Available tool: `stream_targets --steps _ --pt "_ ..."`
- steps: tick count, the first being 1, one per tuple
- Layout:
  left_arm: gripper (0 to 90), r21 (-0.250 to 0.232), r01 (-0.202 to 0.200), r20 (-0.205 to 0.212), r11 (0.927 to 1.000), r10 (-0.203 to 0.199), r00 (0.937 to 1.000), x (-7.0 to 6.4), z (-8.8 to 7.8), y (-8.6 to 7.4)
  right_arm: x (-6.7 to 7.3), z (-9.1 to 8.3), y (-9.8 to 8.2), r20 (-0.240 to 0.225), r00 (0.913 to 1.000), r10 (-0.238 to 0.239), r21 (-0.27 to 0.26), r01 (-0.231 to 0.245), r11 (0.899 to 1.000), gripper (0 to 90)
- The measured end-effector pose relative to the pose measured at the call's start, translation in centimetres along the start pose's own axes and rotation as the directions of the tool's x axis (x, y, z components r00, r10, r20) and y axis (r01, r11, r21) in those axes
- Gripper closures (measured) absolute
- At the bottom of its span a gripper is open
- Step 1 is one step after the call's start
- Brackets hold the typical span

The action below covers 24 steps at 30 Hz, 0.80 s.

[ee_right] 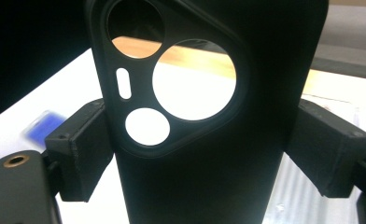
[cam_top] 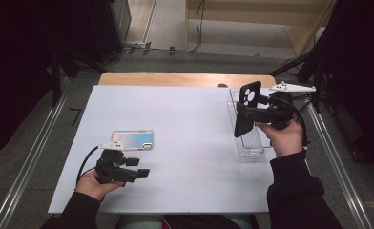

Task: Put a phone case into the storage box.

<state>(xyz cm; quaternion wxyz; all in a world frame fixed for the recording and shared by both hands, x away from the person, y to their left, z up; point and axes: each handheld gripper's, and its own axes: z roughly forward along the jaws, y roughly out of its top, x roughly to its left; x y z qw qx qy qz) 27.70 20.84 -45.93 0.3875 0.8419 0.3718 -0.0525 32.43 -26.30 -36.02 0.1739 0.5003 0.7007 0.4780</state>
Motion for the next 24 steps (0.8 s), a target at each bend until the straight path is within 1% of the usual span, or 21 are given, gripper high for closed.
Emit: stream_targets --steps 2,5,8,11,15,17,24 --pt "29.6 0.000 0.001 0.004 1.0000 -0.001 1.0000 0.0 0.0 0.0 -0.4 0.1 0.0 0.028 0.9996 0.005 -0.009 -0.005 1.000 12.2" --pt "29.6 0.000 -0.001 0.008 1.0000 0.001 1.0000 0.0 0.0 0.0 -0.9 0.4 0.0 0.056 0.9983 0.016 -0.016 -0.015 1.000 12.2" --pt "29.6 0.000 -0.002 0.005 1.0000 0.002 1.0000 -0.1 0.1 0.0 -1.4 0.8 0.1 0.091 0.9958 0.011 -0.031 -0.008 0.999 12.2" --pt "29.6 -0.004 -0.004 0.008 1.0000 0.004 1.0000 -0.1 0.1 0.0 -1.9 1.4 0.3 0.103 0.9943 0.028 -0.039 -0.024 0.999 12.1" --pt "29.6 -0.006 0.003 0.008 1.0000 -0.003 1.0000 0.1 0.1 -0.1 -2.3 2.1 0.5 0.118 0.9929 0.014 -0.043 -0.009 0.999 12.1" --pt "29.6 -0.004 0.002 0.004 1.0000 -0.002 1.0000 0.2 0.1 -0.1 -2.6 2.4 0.7 0.111 0.9936 0.021 -0.055 -0.014 0.998 12.2" --pt "29.6 -0.001 0.000 0.002 1.0000 0.000 1.0000 0.2 0.1 -0.1 -3.4 3.9 1.9 0.151 0.9883 0.021 -0.026 -0.018 1.000 12.1"
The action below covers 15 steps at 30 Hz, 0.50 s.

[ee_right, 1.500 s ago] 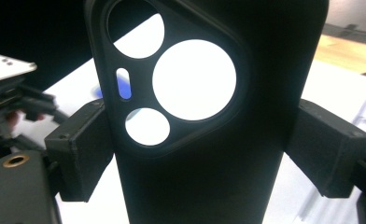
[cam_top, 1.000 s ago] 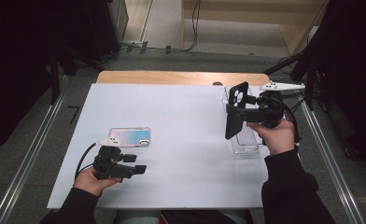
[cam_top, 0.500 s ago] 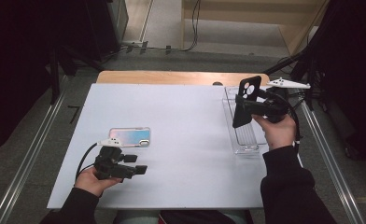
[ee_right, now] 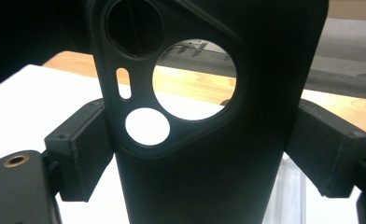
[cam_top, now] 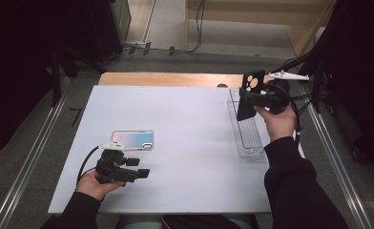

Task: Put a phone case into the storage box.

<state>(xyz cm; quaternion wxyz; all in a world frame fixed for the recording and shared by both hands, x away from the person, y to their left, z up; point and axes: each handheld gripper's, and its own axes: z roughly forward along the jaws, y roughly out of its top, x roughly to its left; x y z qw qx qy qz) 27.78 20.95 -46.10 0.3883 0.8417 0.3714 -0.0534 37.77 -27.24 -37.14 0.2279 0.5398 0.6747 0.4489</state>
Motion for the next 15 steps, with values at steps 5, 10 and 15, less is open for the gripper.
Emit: stream_targets --steps 5,10,15 --pt "29.6 0.001 0.001 0.000 1.0000 -0.001 1.0000 0.1 0.0 0.0 -0.5 1.0 1.0 0.023 0.9997 0.004 0.000 -0.004 1.000 12.1" --pt "29.6 0.005 0.002 0.005 1.0000 -0.002 1.0000 0.0 0.0 0.0 -1.1 2.1 1.9 0.045 0.9989 0.013 0.009 -0.014 1.000 12.1" --pt "29.6 0.002 0.003 0.004 1.0000 -0.003 1.0000 0.0 0.0 0.0 -1.5 3.3 2.8 0.072 0.9972 0.018 0.015 -0.019 1.000 12.0"
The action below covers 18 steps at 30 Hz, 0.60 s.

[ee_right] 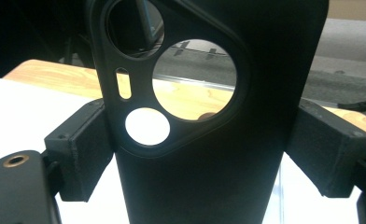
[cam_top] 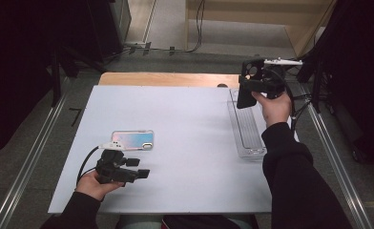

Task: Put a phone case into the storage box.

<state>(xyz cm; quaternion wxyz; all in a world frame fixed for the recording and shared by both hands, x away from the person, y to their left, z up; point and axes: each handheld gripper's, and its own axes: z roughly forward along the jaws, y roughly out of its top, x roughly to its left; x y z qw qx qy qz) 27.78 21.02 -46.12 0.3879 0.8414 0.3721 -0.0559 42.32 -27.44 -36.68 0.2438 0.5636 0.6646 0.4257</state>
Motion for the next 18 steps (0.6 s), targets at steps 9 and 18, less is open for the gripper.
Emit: stream_targets --steps 9,18 --pt "29.6 -0.002 -0.001 0.004 1.0000 0.001 1.0000 0.0 -0.1 0.0 -0.9 2.0 0.8 0.034 0.9994 0.004 -0.004 -0.004 1.000 12.0" --pt "29.7 -0.012 0.004 0.007 0.9999 -0.004 1.0000 0.1 -0.2 -0.1 -1.3 4.5 0.2 0.077 0.9969 0.014 0.004 -0.014 1.000 11.9"
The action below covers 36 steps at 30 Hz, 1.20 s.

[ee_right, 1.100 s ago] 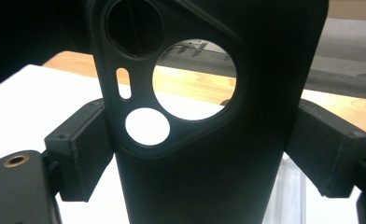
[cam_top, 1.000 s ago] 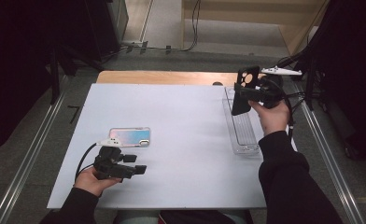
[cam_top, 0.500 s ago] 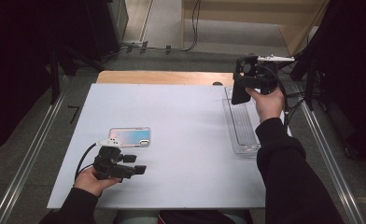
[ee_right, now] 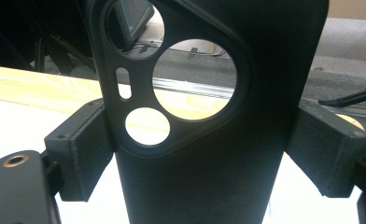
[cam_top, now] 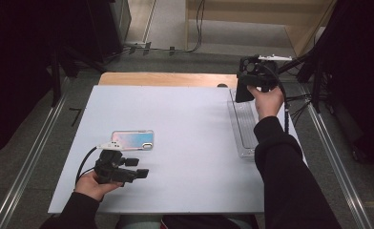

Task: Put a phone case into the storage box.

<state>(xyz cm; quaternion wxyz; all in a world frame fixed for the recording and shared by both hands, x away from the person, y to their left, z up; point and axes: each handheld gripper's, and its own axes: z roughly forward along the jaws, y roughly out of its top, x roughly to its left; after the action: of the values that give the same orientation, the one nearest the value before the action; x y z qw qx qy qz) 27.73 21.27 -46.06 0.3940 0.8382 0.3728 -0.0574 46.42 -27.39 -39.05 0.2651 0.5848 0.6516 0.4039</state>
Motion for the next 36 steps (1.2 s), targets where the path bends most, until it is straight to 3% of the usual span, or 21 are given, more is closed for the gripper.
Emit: stream_targets --steps 15,24,28,36 --pt "29.6 0.002 0.000 -0.002 1.0000 0.000 1.0000 0.0 0.0 -0.1 -0.4 3.9 -2.0 0.067 0.9977 0.009 0.067 -0.013 0.998 11.0" --pt "29.7 0.007 0.008 -0.009 0.9999 -0.008 0.9999 0.2 0.1 -0.1 -0.6 4.8 -2.5 0.081 0.9959 0.040 0.026 -0.042 0.999 10.5" --pt "29.7 0.008 0.009 -0.008 0.9999 -0.009 0.9999 0.2 0.2 -0.1 -0.3 5.2 -2.6 0.101 0.9949 0.012 0.026 -0.014 1.000 10.4" --pt "29.7 0.009 0.007 -0.009 0.9999 -0.007 0.9999 0.2 0.2 -0.1 -0.2 5.6 -3.1 0.068 0.9974 0.022 0.028 -0.024 0.999 9.4"
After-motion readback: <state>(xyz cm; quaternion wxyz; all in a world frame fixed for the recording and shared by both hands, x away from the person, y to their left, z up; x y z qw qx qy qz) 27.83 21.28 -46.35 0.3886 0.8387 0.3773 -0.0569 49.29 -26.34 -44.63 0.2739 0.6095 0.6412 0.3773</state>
